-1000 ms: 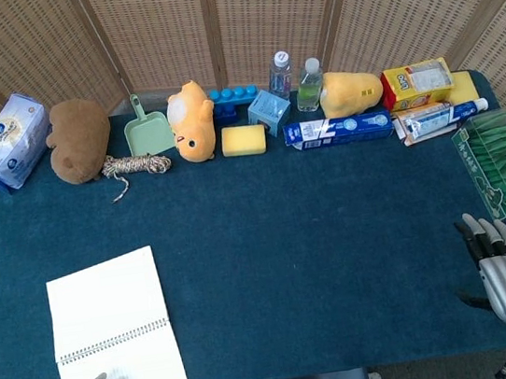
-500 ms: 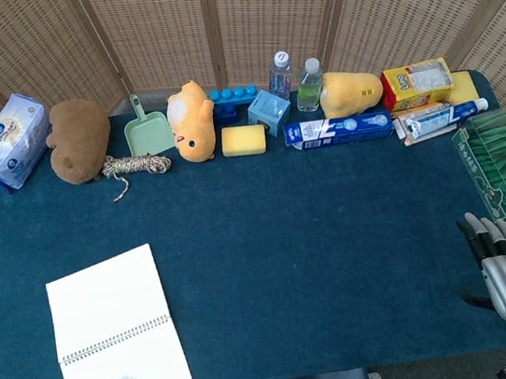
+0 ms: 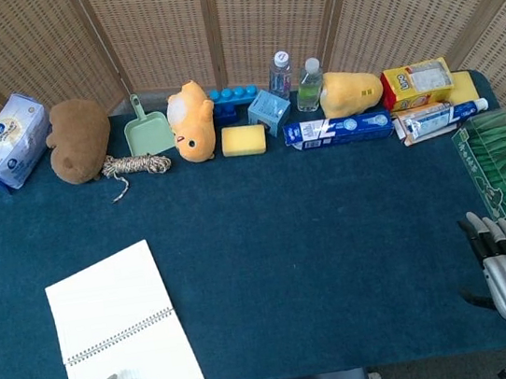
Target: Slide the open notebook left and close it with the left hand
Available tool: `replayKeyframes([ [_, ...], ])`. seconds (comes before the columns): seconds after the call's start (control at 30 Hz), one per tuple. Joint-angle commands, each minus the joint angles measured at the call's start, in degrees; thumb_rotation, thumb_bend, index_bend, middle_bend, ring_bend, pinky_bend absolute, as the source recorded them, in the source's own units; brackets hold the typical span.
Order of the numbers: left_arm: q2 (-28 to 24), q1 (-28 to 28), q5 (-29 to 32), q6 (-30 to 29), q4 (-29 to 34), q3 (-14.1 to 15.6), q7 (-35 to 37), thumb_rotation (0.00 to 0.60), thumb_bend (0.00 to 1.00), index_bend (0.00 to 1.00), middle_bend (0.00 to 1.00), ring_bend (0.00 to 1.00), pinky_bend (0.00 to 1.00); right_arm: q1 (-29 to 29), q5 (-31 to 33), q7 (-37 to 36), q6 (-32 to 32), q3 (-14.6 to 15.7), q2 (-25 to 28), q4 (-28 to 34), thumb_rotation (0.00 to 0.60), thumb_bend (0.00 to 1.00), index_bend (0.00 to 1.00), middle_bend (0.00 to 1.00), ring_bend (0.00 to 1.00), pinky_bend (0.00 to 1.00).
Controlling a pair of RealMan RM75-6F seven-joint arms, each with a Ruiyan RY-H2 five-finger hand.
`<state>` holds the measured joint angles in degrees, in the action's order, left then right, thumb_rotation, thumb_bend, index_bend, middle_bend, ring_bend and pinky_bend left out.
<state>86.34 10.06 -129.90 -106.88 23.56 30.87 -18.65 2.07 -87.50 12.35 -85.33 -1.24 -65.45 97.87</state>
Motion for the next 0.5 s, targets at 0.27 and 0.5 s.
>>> replayKeyframes([
  [0.27,1.19,-2.31,6.05,-4.88,-0.42,-5.2,4.96,0.6,0.59,0.0,0.0,0.0,0.1,0.04,0.15,0.5,0.31,0.1,-0.21,-0.02,0.6,0.0,0.0,0.0,0.0,0.0],
  [0.5,4.4,-5.99,12.81,-6.4,-2.48,-9.84,14.14,0.6,0.59,0.0,0.0,0.0,0.17,0.05,0.17,0.56,0.43,0.15,-0.22,0.02,0.6,0.0,0.0,0.0,0.0,0.0],
])
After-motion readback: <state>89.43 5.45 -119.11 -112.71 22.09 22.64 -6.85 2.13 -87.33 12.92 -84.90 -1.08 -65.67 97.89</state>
